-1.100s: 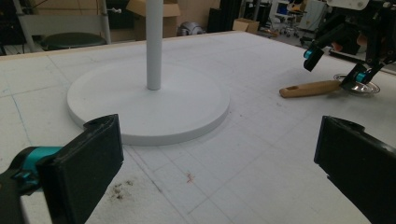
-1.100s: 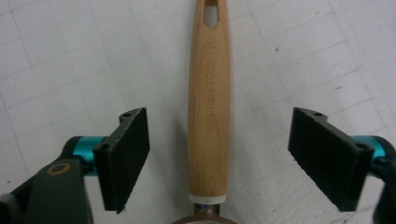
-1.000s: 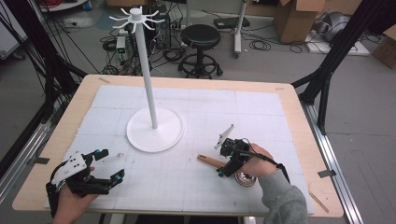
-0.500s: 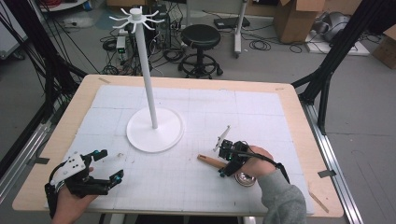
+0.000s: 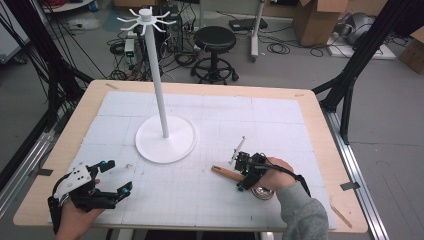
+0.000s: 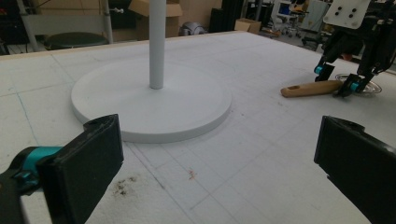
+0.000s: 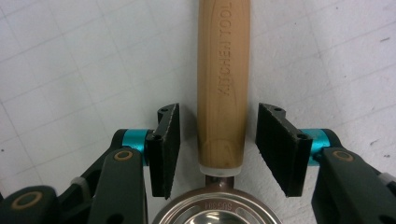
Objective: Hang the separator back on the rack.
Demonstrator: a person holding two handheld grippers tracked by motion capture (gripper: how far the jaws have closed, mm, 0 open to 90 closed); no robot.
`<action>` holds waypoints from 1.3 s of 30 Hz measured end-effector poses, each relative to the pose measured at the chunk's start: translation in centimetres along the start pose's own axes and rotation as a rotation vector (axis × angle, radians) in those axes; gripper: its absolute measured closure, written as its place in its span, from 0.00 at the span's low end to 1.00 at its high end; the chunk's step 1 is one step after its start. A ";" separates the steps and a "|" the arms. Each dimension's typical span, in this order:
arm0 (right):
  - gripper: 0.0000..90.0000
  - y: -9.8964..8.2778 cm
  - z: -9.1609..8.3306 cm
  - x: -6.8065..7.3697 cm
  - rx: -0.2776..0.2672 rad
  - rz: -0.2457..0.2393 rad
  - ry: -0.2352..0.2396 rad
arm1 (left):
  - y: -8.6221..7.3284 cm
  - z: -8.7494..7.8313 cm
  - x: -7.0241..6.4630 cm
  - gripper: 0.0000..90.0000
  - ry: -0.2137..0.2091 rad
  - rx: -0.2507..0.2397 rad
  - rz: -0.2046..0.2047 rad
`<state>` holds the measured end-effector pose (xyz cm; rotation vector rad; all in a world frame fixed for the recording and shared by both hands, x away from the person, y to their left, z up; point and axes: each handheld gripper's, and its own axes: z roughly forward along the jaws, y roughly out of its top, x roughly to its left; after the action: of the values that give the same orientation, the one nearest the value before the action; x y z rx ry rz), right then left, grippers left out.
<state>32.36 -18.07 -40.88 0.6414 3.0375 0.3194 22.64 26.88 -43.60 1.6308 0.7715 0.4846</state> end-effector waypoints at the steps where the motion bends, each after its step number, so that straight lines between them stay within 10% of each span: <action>1: 0.56 0.0 0.0 0.0 0.000 -0.002 -0.003 | 0.0 0.0 0.0 0.02 0.000 0.000 -0.001; 39: 0.77 -0.5 -0.2 0.1 0.002 -0.005 -0.007 | 0.0 0.0 0.1 0.02 0.002 -0.001 -0.001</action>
<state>32.03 -18.50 -40.73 0.6331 3.0323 0.3138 22.67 26.95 -43.60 1.6298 0.7730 0.4856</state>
